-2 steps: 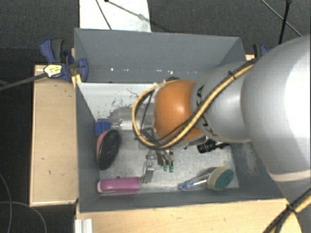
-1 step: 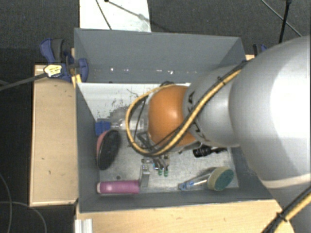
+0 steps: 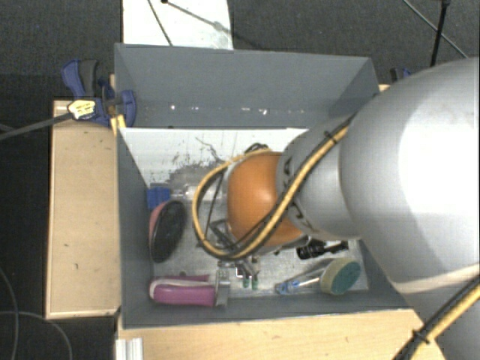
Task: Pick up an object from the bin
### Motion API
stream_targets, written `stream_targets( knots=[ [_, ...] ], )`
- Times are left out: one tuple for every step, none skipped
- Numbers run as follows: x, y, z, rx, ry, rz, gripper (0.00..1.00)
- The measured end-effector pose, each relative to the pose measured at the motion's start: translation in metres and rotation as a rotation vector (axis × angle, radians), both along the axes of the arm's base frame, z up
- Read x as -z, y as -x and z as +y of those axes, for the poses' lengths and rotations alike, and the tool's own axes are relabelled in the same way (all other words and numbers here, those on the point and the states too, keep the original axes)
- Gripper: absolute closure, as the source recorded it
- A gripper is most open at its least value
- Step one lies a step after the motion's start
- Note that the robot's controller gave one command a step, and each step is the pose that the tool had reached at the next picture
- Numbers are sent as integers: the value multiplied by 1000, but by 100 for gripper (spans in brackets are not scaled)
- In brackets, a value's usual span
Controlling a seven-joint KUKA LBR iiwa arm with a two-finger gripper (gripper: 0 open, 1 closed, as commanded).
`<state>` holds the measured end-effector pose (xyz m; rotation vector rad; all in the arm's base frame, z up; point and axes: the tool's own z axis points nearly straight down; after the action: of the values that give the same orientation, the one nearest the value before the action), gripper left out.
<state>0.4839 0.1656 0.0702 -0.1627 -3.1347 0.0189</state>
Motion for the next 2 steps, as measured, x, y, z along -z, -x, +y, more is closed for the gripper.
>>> stream_targets(
  knots=[
    [-5,4,65,34,-15,-4,0],
    [-24,-8,-18,30,-8,-5,0]
  ],
)
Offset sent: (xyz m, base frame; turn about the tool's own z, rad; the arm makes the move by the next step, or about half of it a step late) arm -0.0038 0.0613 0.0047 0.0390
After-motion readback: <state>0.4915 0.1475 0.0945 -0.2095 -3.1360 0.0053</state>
